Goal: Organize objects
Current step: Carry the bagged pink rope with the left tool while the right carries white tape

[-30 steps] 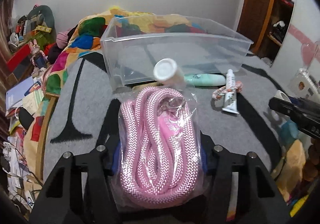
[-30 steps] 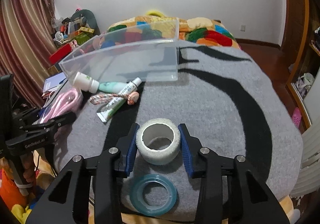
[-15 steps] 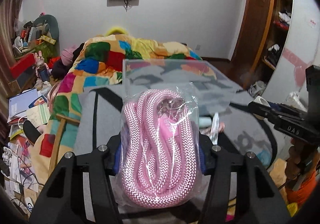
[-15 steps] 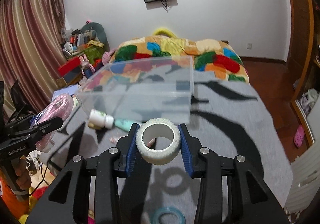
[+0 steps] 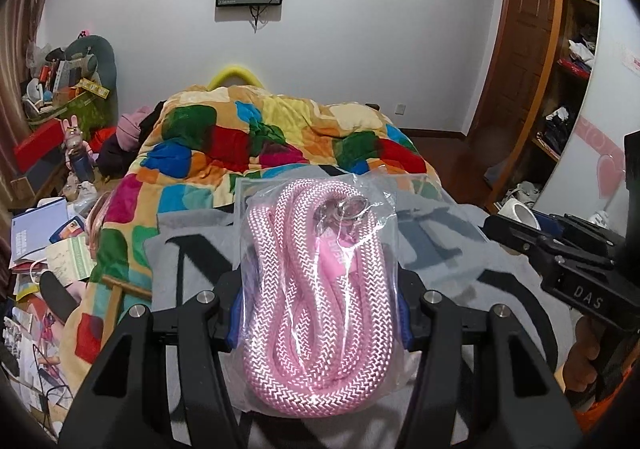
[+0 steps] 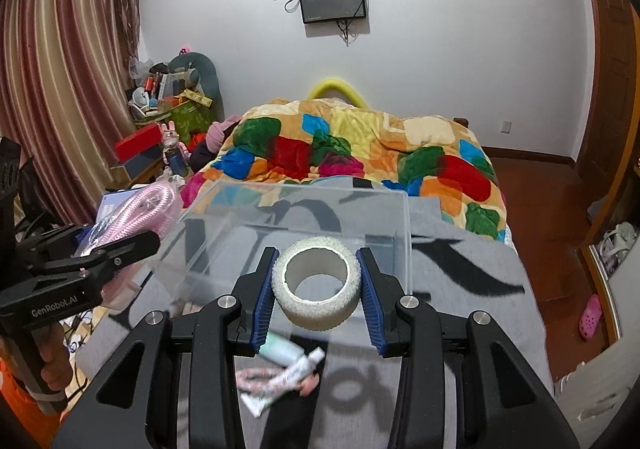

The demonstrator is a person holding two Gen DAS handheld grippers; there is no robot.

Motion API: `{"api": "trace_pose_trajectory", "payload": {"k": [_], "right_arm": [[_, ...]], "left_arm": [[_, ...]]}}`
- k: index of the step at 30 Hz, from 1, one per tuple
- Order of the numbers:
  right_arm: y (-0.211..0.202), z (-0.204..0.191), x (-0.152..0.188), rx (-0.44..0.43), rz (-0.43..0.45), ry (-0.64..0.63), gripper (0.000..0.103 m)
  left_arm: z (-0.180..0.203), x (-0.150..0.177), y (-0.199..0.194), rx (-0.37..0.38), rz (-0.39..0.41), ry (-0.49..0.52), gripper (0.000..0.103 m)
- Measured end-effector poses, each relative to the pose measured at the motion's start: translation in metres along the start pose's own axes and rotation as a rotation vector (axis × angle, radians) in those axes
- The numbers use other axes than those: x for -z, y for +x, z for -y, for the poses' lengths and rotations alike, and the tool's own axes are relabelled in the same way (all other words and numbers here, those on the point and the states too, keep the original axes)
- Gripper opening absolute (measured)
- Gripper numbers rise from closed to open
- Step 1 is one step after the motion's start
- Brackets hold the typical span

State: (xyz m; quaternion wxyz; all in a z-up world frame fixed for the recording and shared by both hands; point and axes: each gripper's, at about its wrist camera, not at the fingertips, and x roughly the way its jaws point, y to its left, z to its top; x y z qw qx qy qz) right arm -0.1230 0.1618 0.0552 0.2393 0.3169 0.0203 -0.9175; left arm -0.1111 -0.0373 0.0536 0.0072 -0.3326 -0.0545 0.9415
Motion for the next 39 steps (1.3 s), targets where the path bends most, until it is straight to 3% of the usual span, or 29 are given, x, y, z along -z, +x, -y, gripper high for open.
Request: {"api": "trace_pose_trajectory", "payload": {"k": [8,13,18,23,28,32,39], "right_arm": [[0.046,0.003,-0.017,0.01,-0.094,-0.011,0.036],[0.078,0.011,-0.015,0.017,-0.17,-0.006,0.036],[0.103,0.01,-0.011,0.024,-0.236,-0.024,0.036],[0.114,0.008,-0.007,0.033,-0.278,-0.035,0.036],[0.111,0.01,-0.006,-0.004,-0.294,-0.015,0.042],[0.093,0.013,-0.006,-0.01,-0.255,-0.014,0.045],[0.034,0.018,0.007,-0.003,-0.148,-0.007,0.056]], "left_arm": [[-0.011,-0.016,0.059,0.023,-0.129,-0.055,0.056],[-0.003,-0.017,0.087,-0.011,-0.183,-0.014,0.056],[0.005,-0.013,0.099,-0.039,-0.219,0.021,0.057],[0.004,-0.012,0.102,-0.016,-0.254,0.013,0.057],[0.009,-0.015,0.083,-0.031,-0.204,0.047,0.057],[0.013,-0.018,0.056,-0.05,-0.138,0.078,0.058],[0.012,-0.006,0.01,-0.052,-0.038,0.07,0.078]]}}
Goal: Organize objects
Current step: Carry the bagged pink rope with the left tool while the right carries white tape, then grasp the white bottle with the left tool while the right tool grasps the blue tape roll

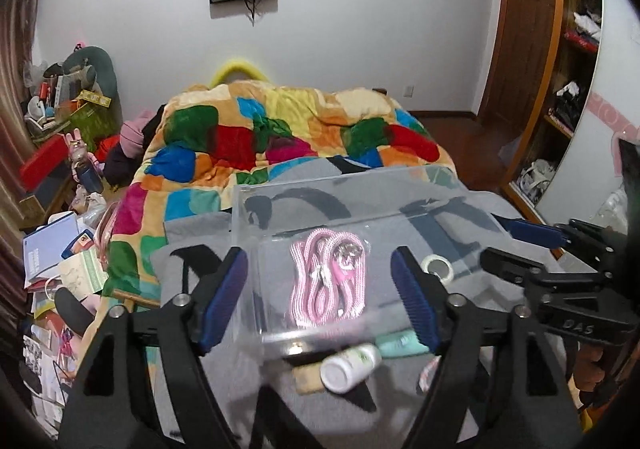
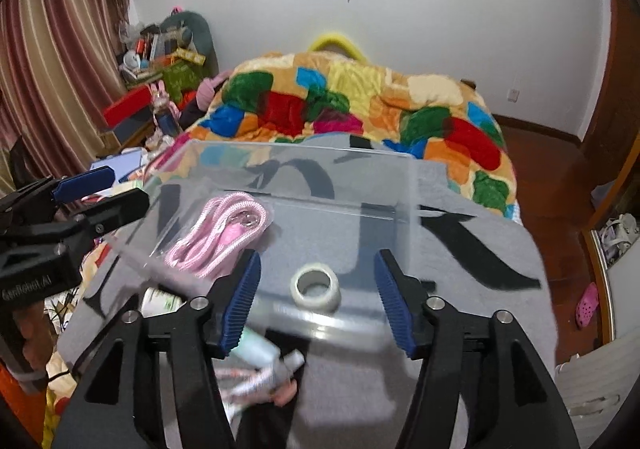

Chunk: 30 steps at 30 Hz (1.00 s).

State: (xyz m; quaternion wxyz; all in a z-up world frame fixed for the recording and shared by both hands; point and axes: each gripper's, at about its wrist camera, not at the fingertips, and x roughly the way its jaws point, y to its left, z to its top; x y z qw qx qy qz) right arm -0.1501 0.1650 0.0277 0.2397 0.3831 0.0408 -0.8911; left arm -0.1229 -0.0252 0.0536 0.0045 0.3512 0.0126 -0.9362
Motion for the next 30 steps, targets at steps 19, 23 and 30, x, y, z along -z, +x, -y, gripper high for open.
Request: {"api": "trace_pose_trajectory", "payload": {"k": [19,23,30], "right_arm": [[-0.059,-0.001,0.14,0.057,-0.059,0.055,0.057],[-0.061,0.001,0.158,0.058,-0.099,0.051,0.057],[-0.06,0.001,0.165,0.035,-0.115,0.042,0.036]], "left_arm": [[0.006,0.102,0.001,0.026,-0.139,-0.02,0.062],[0.003,0.098,0.01,0.051,-0.141,-0.052,0.061],[0.003,0.085,0.031,0.04,-0.144,-0.065,0.061]]}}
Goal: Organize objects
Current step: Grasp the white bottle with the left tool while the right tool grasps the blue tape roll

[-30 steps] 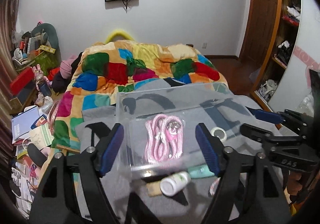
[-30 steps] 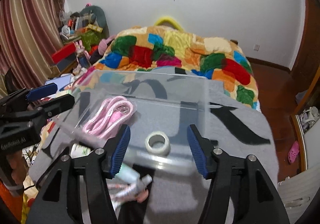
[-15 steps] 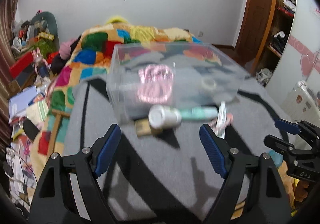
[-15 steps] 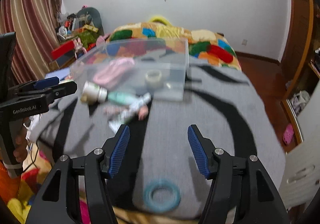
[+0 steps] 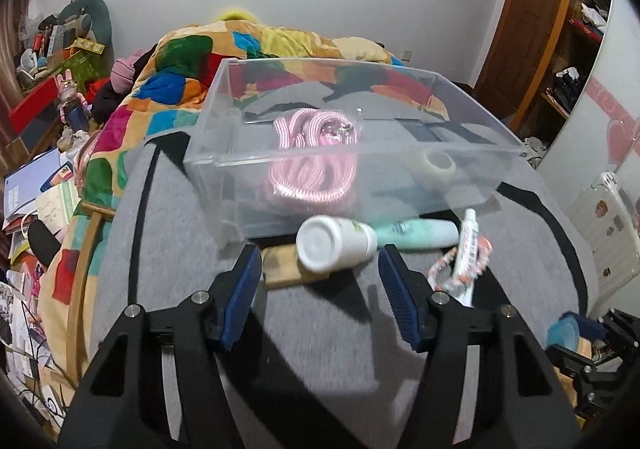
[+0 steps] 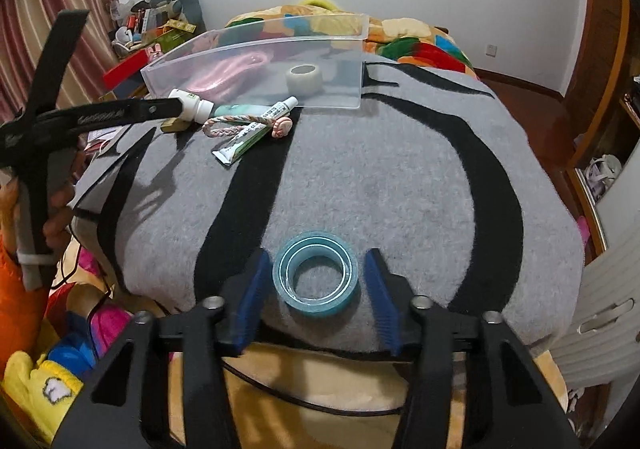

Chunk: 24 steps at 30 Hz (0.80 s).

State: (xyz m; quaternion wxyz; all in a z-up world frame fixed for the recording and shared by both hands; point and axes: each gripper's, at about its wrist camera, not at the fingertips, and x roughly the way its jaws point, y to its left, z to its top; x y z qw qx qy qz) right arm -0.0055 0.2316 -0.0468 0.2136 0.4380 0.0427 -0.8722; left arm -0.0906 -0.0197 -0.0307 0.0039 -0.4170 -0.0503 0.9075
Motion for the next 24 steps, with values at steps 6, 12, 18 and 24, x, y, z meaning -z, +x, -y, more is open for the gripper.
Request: {"api": "trace_pose_trajectory", "payload": {"k": [6,12,18,24], "right_arm": [[-0.006,-0.002,-0.006,-0.015,0.039,-0.001,0.036],[-0.008,-0.008,-0.025,-0.017,0.089,-0.018,0.036],[-0.006,-0.009,-0.05,-0.012,0.139,-0.029,0.036],[-0.002,-0.011,-0.082,0.002,0.18,-0.051,0.036]], "left_arm": [[0.004,-0.002,0.014,0.019,-0.027,-0.01,0.039],[0.009,0.005,0.001,0.002,0.024,0.026,0.039],[0.012,-0.004,-0.029,0.013,0.1,0.042,0.039],[0.011,-0.025,-0.055,0.012,0.173,0.048,0.039]]}}
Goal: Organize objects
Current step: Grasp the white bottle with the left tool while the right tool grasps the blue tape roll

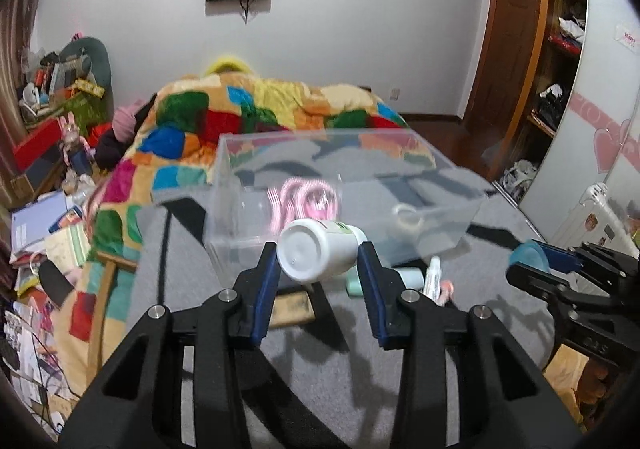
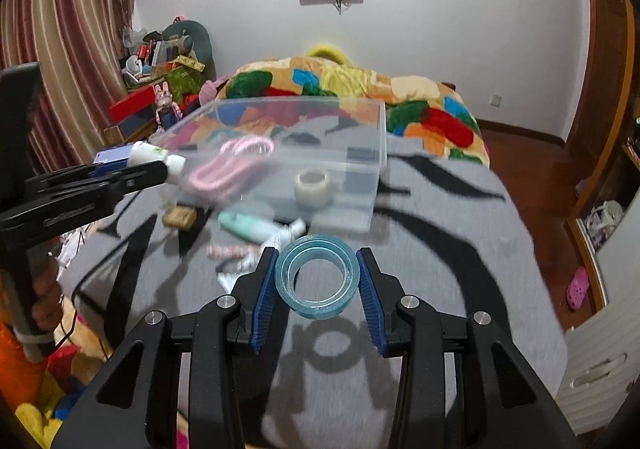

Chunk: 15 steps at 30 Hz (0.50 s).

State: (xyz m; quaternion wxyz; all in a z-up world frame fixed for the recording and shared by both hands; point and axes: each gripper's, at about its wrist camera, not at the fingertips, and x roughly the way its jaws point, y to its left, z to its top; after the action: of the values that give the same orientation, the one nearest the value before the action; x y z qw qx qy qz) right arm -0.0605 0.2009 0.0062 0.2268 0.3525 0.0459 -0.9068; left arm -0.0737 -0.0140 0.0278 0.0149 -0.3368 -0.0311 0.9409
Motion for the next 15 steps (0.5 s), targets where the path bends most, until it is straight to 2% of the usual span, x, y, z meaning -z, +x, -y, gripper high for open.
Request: {"api": "trace_pose_trajectory", "payload": {"k": [7,15], "right_arm": [[0.004,-0.006,-0.038,0.008,0.059,-0.035,0.036],[0.032,-0.017,-0.076,-0.006,0.077,-0.057,0.036]], "left_arm": [[-0.01,-0.03,0.006,-0.004,0.019,-0.017,0.039],[-0.019,-0.043,0.043,0.005,-0.045,-0.037,0.039]]}}
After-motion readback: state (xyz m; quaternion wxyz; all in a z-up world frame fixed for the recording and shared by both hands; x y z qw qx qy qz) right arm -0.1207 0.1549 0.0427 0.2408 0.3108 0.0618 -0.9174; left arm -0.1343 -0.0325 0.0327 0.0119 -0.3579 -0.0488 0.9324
